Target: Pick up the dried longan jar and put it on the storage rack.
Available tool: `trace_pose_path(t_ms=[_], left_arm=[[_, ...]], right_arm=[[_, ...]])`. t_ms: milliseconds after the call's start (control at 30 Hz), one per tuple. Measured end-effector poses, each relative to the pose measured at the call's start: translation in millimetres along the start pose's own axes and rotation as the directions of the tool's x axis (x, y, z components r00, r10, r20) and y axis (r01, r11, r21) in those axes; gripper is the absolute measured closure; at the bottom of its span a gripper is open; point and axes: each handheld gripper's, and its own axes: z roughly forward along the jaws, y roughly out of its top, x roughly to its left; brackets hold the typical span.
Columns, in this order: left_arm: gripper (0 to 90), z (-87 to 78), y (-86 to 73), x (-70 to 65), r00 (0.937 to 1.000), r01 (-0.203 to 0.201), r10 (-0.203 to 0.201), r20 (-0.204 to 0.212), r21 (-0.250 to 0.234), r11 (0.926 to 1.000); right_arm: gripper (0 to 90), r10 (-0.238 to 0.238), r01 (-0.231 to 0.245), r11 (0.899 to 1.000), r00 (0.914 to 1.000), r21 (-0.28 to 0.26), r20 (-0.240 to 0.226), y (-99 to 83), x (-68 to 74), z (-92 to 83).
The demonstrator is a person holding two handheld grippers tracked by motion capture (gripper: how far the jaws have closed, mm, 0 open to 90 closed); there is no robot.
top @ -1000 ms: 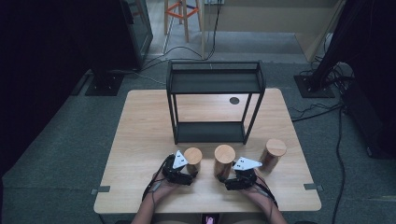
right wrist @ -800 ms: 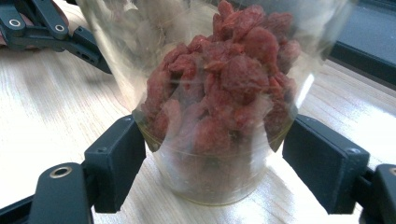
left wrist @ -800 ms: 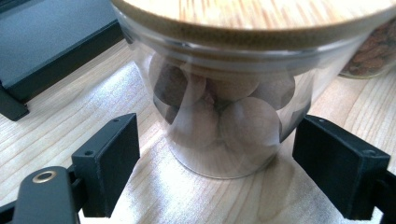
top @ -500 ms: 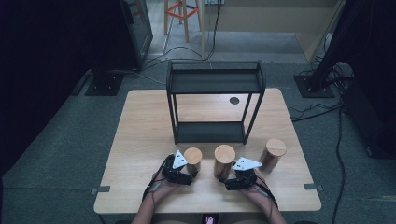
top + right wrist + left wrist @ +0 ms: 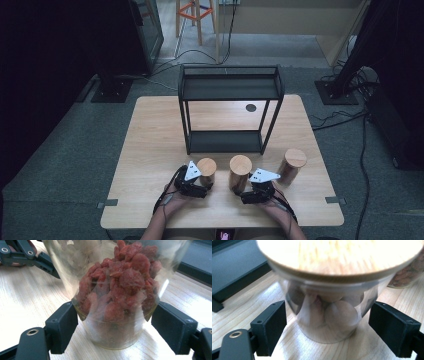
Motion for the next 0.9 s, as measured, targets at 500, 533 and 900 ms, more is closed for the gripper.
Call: trace_pose_path(t_ms=[500, 533, 900], left_arm=[[20.1, 3.4, -0.3, 2.3, 0.9998, 0.02, -0.019, 0.009, -0.038, 0.9991], [20.6, 3.2, -0.2, 2.9, 0.9996, 0.025, -0.025, 0.011, -0.043, 0.9987], [25.5, 5.9, -0.6, -0.1, 0.999, 0.045, -0.044, 0.003, -0.072, 0.9964]], right_arm=[[21.3, -0.008, 0.008, 1.0, 1.0, 0.004, 0.0, 0.9, 0.5, 0.6], [21.3, -0.008, 0.008, 1.0, 1.0, 0.005, 0.0, 1.0, 0.6, 0.6], [21.3, -0.007, 0.007, 1.0, 1.0, 0.009, -0.005, 1.6, 0.9, 0.4]])
